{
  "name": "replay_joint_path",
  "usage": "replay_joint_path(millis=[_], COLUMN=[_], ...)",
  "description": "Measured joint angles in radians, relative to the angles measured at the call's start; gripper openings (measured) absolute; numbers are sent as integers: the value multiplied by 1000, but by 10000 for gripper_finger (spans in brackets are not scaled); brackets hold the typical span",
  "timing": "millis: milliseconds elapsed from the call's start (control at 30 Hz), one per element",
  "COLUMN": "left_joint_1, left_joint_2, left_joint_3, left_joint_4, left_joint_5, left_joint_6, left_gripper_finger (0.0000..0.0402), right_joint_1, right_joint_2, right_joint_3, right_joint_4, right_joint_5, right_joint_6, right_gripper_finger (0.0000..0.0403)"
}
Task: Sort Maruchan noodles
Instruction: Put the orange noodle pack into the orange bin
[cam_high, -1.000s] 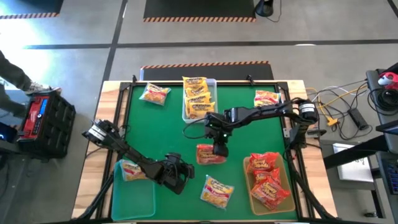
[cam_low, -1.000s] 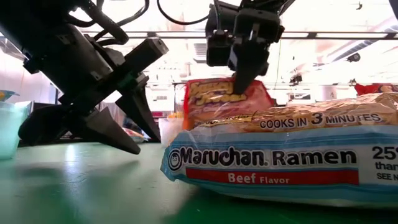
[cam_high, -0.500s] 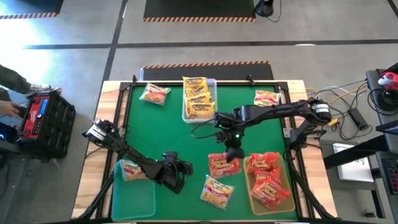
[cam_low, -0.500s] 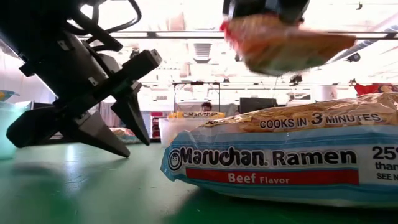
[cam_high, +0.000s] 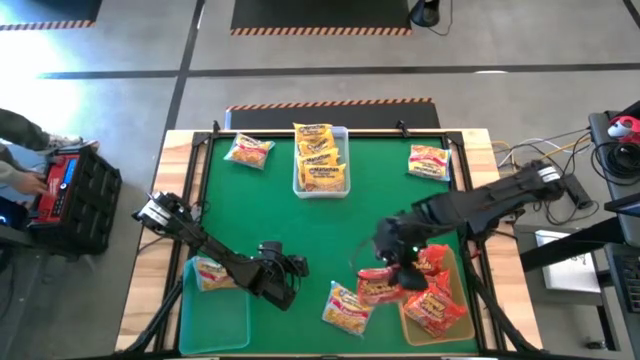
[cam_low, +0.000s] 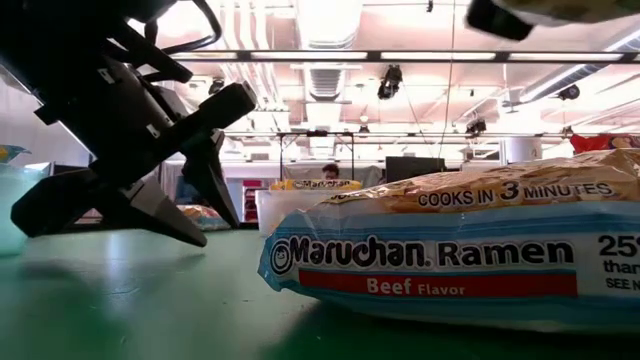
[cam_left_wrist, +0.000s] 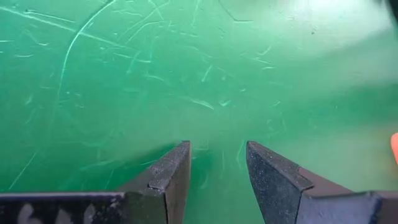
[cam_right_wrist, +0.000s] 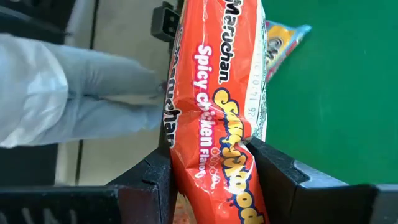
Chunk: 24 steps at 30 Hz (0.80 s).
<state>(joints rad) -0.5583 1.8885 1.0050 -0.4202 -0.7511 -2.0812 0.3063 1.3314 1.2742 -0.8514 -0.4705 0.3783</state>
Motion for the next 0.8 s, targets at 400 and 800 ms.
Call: replay_joint_path(millis=[400,800], left_joint_1=[-9,-11], left_joint_2=[0,0], left_joint_3=[8,16], left_joint_4=[33,72], left_joint_5=[60,60], left_joint_6=[140,211], left_gripper_finger=[141,141], right_joint_1=[300,549], right_joint_2=[-94,-138], right_joint_3=[-125,-300], right_joint_4=[-14,7], right_joint_5=[184,247], right_joint_6=[536,910], right_gripper_finger=[152,152])
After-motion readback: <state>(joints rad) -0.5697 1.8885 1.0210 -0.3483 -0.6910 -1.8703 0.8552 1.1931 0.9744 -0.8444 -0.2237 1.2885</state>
